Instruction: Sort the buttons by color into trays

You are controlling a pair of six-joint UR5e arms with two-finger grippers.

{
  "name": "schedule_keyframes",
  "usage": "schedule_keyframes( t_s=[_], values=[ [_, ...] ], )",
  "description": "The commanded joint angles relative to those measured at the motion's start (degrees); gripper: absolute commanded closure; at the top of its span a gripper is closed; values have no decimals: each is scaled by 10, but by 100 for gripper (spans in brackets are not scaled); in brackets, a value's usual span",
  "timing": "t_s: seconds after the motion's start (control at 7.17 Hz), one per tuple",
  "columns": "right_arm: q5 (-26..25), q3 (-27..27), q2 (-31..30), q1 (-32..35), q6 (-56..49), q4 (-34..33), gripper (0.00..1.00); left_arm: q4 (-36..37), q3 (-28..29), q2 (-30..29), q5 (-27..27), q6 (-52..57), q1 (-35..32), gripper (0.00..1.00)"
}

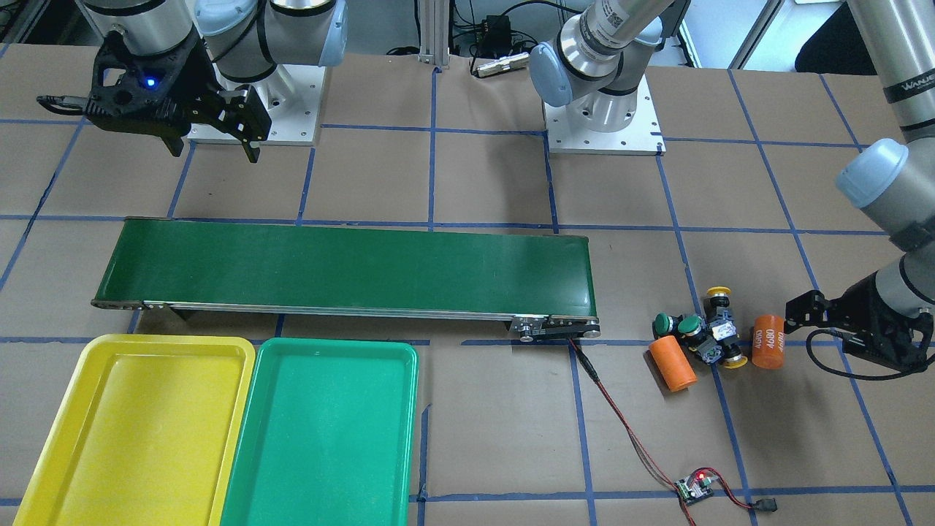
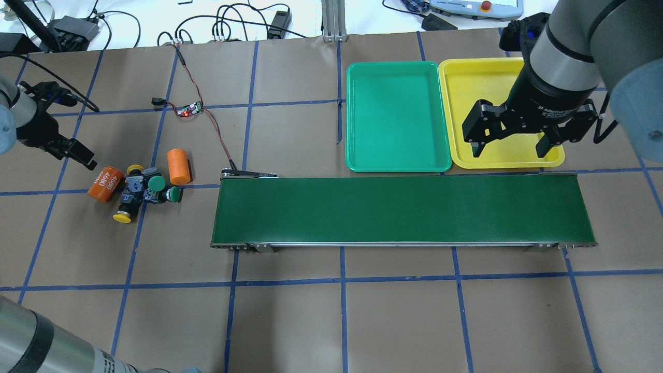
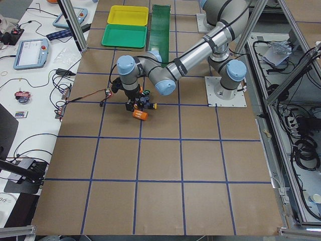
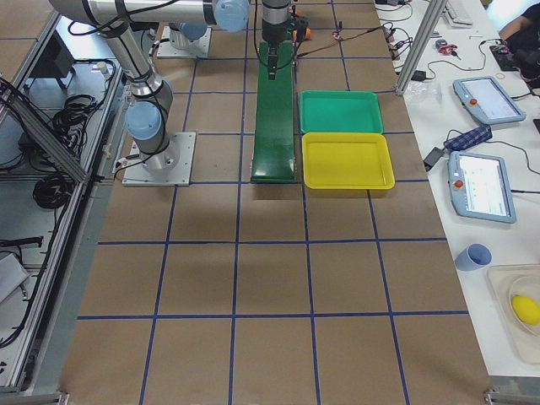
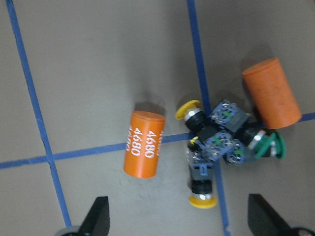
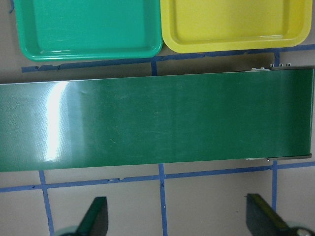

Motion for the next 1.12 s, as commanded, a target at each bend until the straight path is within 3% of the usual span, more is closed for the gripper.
schedule_keyframes(
  t_s=[0.0, 0.56, 0.84, 0.98],
  values=[
    [1, 0, -1, -1, 1, 0, 0, 19, -11, -31, -1, 25, 12, 0],
    [3, -1, -2, -1, 9, -2, 0, -54, 2, -19, -2, 15, 0, 0],
    [7, -3, -8, 0, 9, -2, 0, -47, -23, -38, -3, 16, 1, 5],
    [9, -3, -14, 0, 9, -1, 0, -47, -17, -41, -2, 15, 1, 40]
  ],
)
